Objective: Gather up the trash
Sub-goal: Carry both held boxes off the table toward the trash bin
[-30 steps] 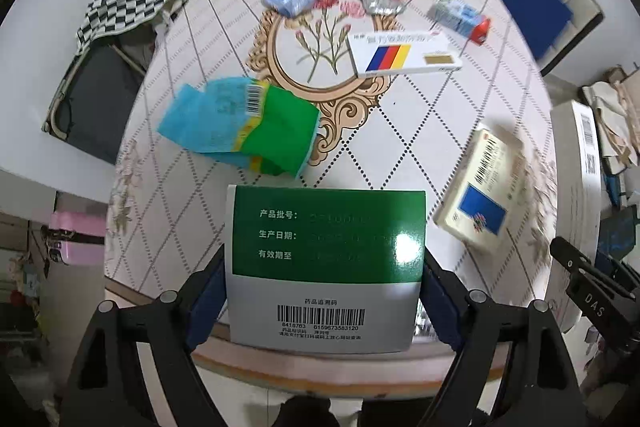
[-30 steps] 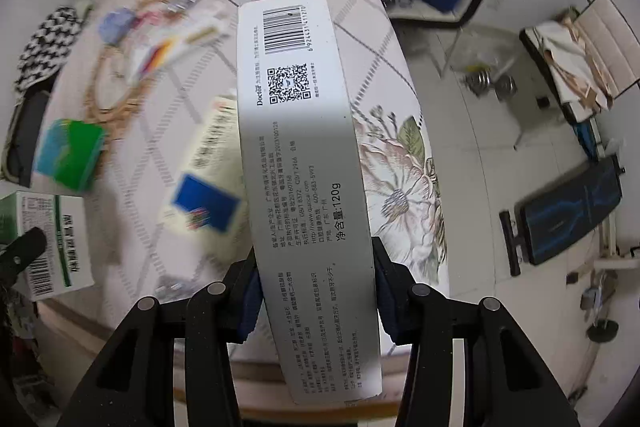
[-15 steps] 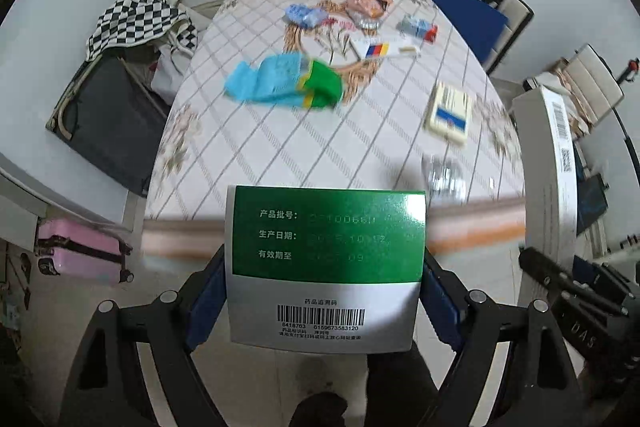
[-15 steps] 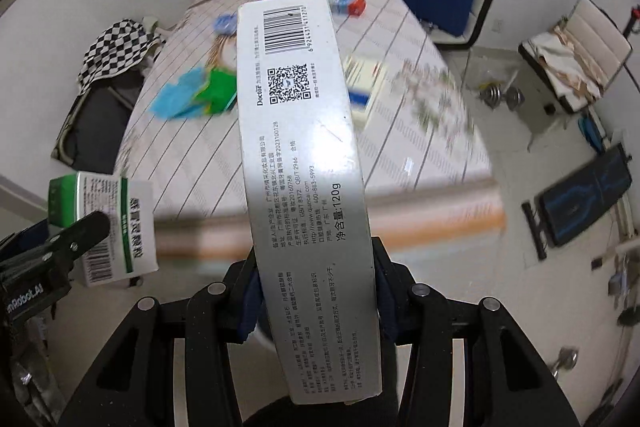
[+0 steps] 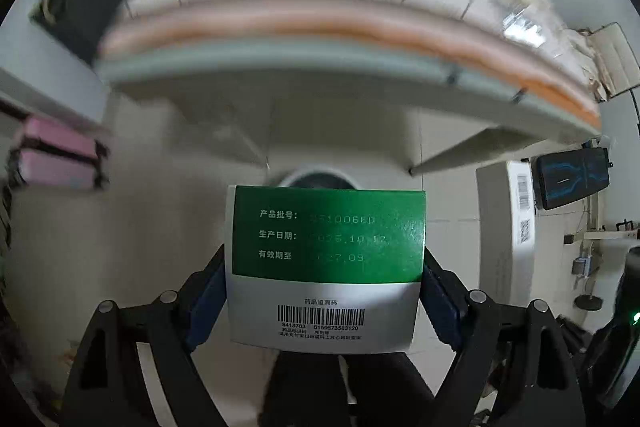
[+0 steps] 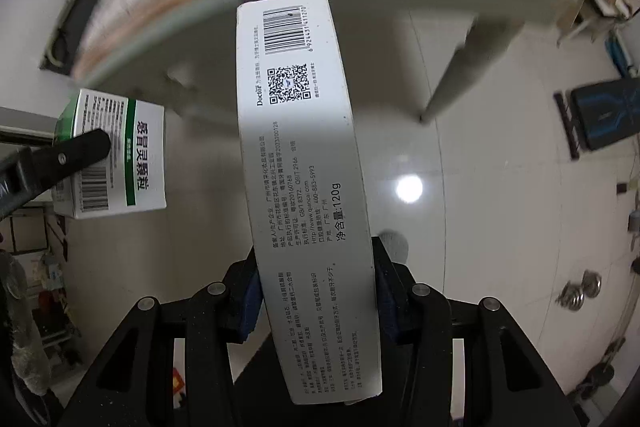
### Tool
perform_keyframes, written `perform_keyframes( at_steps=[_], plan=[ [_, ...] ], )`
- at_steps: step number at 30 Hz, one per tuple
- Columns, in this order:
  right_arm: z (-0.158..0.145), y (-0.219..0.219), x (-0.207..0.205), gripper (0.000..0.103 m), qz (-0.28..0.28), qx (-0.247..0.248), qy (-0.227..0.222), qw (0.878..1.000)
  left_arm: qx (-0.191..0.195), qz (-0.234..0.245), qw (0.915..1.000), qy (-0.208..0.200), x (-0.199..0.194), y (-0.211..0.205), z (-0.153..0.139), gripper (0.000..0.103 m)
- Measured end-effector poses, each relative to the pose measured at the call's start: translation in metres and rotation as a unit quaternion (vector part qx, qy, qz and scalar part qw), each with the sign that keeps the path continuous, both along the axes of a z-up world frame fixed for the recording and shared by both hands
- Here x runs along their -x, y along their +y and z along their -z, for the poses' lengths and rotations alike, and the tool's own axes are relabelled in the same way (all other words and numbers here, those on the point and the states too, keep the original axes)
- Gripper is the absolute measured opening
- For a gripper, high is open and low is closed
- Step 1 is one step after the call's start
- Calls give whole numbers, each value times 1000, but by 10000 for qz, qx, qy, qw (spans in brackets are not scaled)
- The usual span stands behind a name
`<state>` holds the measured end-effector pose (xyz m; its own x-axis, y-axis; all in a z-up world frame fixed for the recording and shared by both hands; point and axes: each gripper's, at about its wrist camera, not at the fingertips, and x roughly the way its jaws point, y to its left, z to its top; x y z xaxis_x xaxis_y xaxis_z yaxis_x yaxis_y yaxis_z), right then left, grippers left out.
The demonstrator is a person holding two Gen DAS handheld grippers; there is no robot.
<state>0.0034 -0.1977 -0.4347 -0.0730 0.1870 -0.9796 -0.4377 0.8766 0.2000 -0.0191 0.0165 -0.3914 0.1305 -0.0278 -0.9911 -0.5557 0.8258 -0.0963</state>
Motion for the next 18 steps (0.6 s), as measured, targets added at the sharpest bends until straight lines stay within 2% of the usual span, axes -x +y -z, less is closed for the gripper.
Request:
perform_keyframes(
  at_steps=[5,11,15,16,17,18],
  plan=[
    [113,-3,7,50,52,214,639,9977,513,-206,9978,355,-7,6,111,85],
    [249,8,7,50,-26,244,1402,9898,1194,-452,9893,709,-22,20,243,86],
    [327,27,1,51,-235,316,1707,9845,1364,-527,9860,802,-28,29,295,88],
    [340,32,-1,51,-243,361,1744,9837,1367,-563,9857,810,-27,32,303,90],
    [355,38,-3,53,-284,373,1801,9825,1347,-596,9860,788,-27,33,306,98],
    [364,38,-4,67,-332,357,1834,9818,1298,-650,9863,782,-25,33,307,100]
  ],
)
